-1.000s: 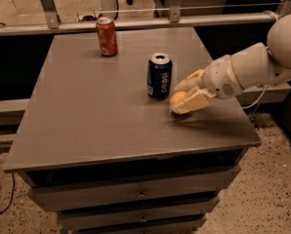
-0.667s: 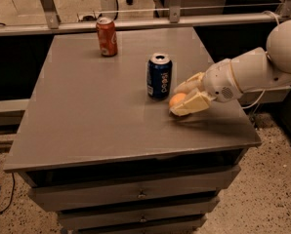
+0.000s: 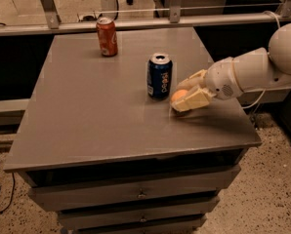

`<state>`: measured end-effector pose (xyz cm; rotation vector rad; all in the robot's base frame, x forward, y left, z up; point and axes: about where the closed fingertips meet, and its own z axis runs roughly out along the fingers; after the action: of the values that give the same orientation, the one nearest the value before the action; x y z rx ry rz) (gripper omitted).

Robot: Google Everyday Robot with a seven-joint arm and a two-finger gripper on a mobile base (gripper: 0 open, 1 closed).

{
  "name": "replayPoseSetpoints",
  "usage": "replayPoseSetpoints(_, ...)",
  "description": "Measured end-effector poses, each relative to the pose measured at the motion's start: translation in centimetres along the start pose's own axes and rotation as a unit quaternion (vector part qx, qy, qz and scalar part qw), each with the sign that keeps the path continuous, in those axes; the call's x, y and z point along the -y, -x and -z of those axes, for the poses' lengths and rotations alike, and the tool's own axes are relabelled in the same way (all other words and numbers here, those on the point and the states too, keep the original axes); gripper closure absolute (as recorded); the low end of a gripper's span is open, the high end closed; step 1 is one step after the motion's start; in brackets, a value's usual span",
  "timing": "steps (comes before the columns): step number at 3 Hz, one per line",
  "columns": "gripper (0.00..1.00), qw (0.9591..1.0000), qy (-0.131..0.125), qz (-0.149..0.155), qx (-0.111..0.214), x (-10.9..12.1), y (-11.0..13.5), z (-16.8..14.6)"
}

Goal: Move orange near pepsi can

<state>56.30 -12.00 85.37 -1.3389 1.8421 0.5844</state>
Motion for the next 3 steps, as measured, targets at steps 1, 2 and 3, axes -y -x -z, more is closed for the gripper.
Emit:
replayPoseSetpoints(1,0.79,0.9998,-0.009,-0.012,0.011,0.61,0.28,-0.19)
replayPoseSetpoints(2,0.58,0.9997,-0.006,-0.018,0.015,0.56,0.31,-0.49)
replayPoseSetpoints(3,0.34,0.9996,0.0,-0.022,0.02,0.31,0.51,-1.14)
